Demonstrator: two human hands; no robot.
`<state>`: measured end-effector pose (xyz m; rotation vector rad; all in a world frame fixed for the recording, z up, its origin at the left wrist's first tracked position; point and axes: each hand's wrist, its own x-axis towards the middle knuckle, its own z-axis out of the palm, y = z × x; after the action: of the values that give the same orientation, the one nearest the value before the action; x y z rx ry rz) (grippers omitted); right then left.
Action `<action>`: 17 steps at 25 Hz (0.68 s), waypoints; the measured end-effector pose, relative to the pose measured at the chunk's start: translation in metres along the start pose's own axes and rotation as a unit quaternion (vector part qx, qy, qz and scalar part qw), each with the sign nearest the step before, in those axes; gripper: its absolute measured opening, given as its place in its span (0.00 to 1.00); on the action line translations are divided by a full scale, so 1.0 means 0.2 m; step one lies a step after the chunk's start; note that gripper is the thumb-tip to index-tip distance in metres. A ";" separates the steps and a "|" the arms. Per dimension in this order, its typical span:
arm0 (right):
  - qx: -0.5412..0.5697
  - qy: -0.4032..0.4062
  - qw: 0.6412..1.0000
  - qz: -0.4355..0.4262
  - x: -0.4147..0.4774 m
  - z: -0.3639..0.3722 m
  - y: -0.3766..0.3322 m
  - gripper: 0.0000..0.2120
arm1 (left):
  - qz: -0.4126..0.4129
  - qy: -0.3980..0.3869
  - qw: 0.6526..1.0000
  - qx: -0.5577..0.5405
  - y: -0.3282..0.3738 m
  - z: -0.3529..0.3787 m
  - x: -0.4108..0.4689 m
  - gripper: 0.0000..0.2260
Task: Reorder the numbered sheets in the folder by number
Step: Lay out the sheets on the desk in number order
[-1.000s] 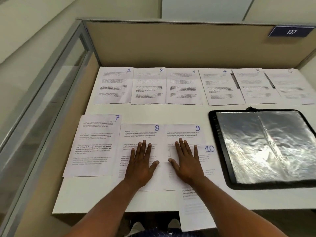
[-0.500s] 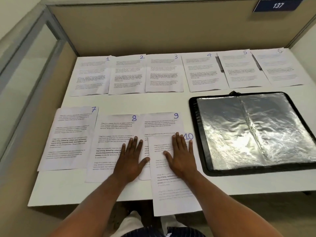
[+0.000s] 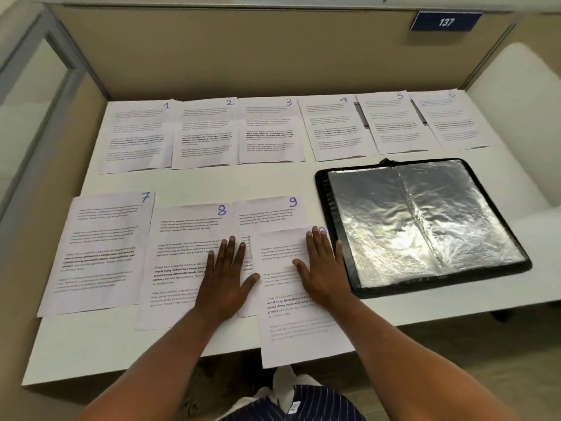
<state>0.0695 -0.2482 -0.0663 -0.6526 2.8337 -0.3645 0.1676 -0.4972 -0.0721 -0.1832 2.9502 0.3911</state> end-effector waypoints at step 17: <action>-0.060 0.036 0.992 0.105 -0.20 -0.39 0.94 0.37 | 0.123 -0.025 0.991 0.045 0.96 0.03 0.39 0.38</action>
<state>0.0092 -0.0525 -0.0397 -0.3613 2.9750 -0.1872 0.0650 -0.3194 -0.0446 0.2013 2.9388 0.2882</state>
